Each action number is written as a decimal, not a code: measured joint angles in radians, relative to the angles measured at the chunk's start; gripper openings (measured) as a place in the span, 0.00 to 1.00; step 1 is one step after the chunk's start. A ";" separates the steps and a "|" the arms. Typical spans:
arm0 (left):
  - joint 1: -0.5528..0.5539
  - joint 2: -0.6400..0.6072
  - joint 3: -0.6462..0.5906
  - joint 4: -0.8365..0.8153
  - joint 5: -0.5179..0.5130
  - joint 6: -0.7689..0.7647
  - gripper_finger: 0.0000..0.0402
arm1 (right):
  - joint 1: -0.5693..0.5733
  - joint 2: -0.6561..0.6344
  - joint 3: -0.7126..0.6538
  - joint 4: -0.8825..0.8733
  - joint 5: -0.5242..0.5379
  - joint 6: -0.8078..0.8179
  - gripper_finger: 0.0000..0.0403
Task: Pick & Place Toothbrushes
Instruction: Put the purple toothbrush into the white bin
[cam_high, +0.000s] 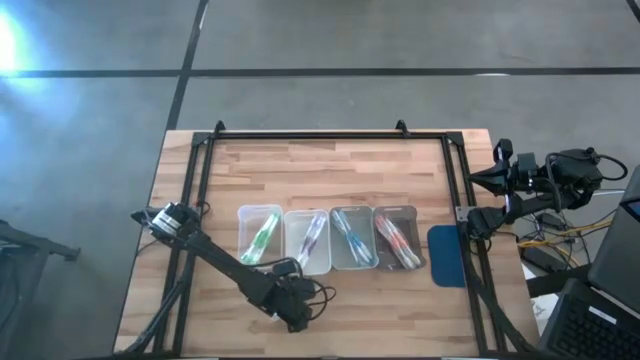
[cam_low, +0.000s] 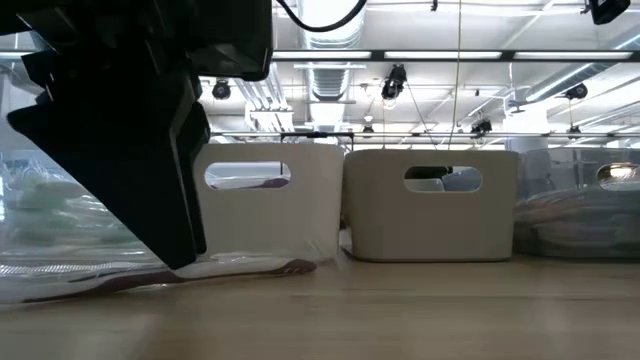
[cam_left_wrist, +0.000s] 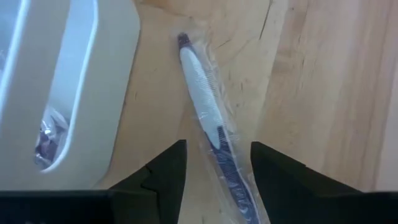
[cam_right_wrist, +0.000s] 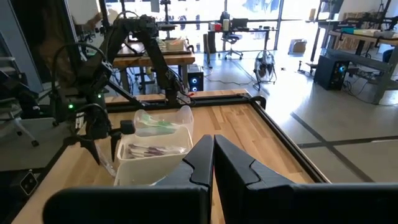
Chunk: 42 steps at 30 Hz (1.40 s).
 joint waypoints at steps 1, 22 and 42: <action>0.000 0.001 0.000 -0.002 0.000 -0.007 0.46 | 0.000 0.000 0.000 0.000 0.000 0.001 0.02; -0.009 -0.008 0.193 -0.247 -0.021 0.051 0.23 | 0.000 0.000 0.000 0.000 0.000 0.001 0.02; -0.187 -0.004 0.196 -0.402 -0.013 -0.352 0.23 | 0.000 0.000 0.000 0.000 0.000 0.000 0.02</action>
